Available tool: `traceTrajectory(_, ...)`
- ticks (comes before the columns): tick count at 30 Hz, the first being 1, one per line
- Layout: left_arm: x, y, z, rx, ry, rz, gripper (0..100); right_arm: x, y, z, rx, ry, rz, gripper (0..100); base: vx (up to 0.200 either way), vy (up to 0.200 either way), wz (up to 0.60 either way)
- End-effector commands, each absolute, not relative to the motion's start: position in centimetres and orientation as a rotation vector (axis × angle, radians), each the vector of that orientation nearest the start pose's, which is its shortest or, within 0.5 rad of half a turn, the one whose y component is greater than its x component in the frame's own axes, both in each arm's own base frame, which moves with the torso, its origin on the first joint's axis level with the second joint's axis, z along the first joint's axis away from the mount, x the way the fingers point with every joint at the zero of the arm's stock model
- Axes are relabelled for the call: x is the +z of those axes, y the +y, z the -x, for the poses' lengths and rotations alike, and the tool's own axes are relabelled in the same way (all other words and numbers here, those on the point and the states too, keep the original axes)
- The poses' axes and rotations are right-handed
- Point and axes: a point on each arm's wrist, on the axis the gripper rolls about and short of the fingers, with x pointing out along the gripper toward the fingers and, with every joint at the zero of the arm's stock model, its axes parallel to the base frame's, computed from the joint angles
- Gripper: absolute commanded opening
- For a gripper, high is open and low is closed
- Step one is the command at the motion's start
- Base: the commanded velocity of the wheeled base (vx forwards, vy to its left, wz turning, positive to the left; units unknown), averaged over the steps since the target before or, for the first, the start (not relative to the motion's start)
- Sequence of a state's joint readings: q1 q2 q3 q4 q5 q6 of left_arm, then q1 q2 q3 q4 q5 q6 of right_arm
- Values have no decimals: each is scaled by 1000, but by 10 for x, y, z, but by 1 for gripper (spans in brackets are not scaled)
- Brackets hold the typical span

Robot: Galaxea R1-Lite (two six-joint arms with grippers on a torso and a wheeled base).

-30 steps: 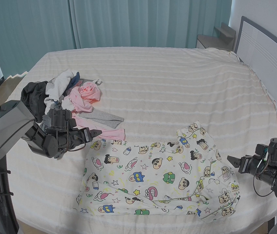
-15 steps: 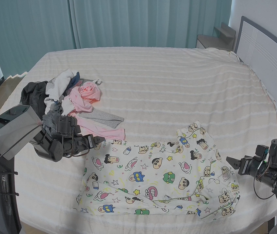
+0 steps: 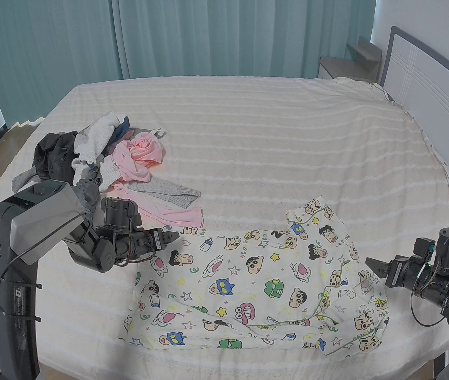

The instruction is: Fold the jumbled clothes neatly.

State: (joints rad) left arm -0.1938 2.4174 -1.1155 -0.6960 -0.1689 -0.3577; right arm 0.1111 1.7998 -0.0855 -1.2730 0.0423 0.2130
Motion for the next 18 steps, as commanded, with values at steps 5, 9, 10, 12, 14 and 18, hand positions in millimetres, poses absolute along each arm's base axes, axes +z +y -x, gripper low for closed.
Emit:
traceTrajectory(5,-7,-83,-423,-193,625,324,100,64,24,-209,102,459,-196,100,0,0,0)
traceTrajectory(9,-2,-80,-426,-187,600,314,100,63,24,-210,102,462,-194,100,0,0,0)
traceTrajectory(10,-1,-81,-427,-192,585,313,100,63,24,-210,101,461,-194,100,0,0,0)
traceTrajectory(12,-5,-82,-429,-194,572,315,100,63,25,-210,103,461,-193,100,0,0,0)
traceTrajectory(14,-12,-83,-430,-198,571,316,100,63,25,-210,102,462,-193,100,0,0,0)
traceTrajectory(18,-21,-89,-429,-211,570,318,100,62,25,-210,102,467,-193,100,0,0,0)
